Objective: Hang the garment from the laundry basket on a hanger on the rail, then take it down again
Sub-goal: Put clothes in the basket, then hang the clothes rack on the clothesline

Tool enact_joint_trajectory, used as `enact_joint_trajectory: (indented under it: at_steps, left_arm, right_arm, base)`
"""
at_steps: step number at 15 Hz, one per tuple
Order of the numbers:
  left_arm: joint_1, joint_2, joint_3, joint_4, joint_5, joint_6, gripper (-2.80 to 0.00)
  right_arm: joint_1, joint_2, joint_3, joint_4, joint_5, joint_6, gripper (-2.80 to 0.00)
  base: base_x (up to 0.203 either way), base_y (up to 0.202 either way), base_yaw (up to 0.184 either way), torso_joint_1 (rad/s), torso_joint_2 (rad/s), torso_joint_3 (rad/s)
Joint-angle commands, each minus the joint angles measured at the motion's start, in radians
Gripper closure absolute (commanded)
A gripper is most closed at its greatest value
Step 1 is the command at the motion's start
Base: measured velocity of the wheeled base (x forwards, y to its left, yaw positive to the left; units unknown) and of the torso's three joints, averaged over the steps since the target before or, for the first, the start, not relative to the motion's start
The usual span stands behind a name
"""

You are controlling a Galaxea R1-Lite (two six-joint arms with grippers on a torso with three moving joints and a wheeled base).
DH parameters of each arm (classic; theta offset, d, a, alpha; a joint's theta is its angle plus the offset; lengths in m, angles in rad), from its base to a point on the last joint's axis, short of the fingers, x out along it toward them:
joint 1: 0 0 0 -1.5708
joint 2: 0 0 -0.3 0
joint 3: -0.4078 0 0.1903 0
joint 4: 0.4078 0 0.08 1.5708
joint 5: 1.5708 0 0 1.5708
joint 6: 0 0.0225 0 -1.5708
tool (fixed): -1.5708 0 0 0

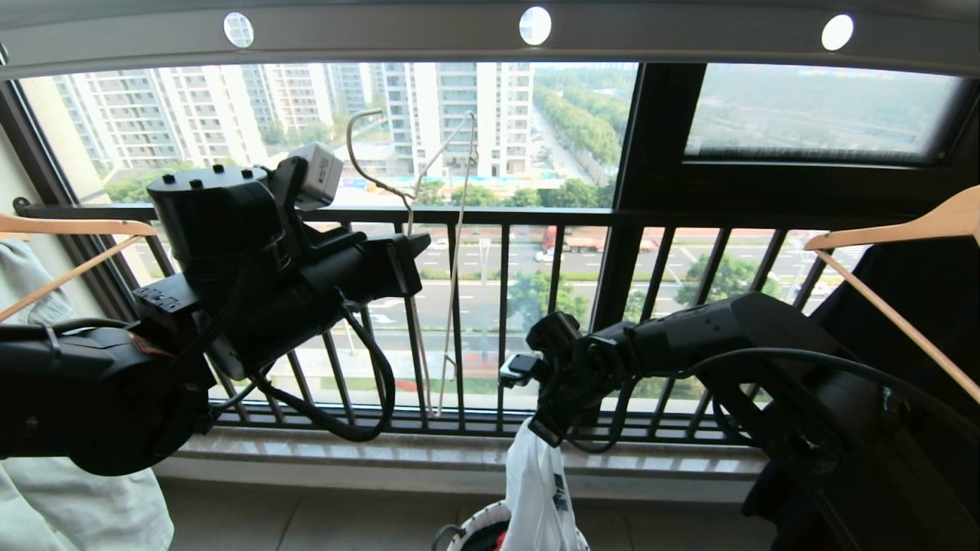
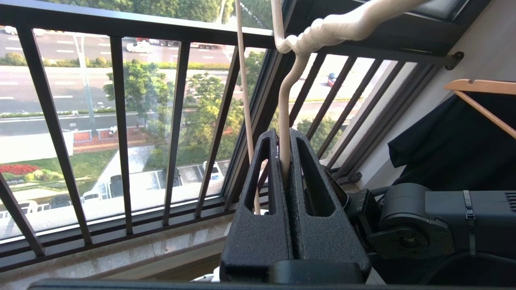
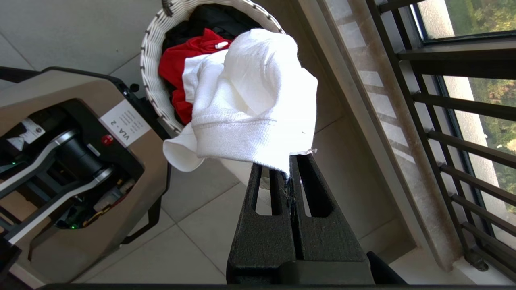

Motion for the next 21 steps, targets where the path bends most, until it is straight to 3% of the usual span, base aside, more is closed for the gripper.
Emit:
enact_joint_trajectory:
  at_steps: [1,7,8,16,21]
  left_arm:
    - [0.001,0.002,0.000,-0.003,-0.001,-0.002,0.00]
    - [0.002,0.009,0.000,-0.003,-0.001,-0.002,0.00]
    - [0.005,0.009,-0.001,-0.003,-0.001,-0.002,0.00]
    - [0.013,0.004,-0.003,-0.003,-0.002,-0.002,0.00]
    - [0.013,-0.002,-0.003,0.000,-0.002,-0.002,0.00]
  right_arm:
    - [-0.001,0.024,-0.041,0.019,0.010,-0.008,0.00]
    - [-0.006,0.059,-0.105,0.052,0.014,-0.015,0.00]
    - [-0.009,0.063,-0.105,0.052,0.014,-0.021,-2.80]
    - [-0.015,0.046,-0.099,0.055,0.017,-0.018,-2.80]
    - [-0.015,-0.043,-0.015,0.052,0.020,0.039,-2.80]
  base:
    - [0.000,0.000,0.000,0.000,0.00,0.000]
    - [0.000,0.000,0.000,0.000,0.00,0.000]
    - [0.000,0.000,0.000,0.000,0.00,0.000]
    - [0.000,0.000,0.000,0.000,0.00,0.000]
    - [0.000,0.000,0.000,0.000,0.00,0.000]
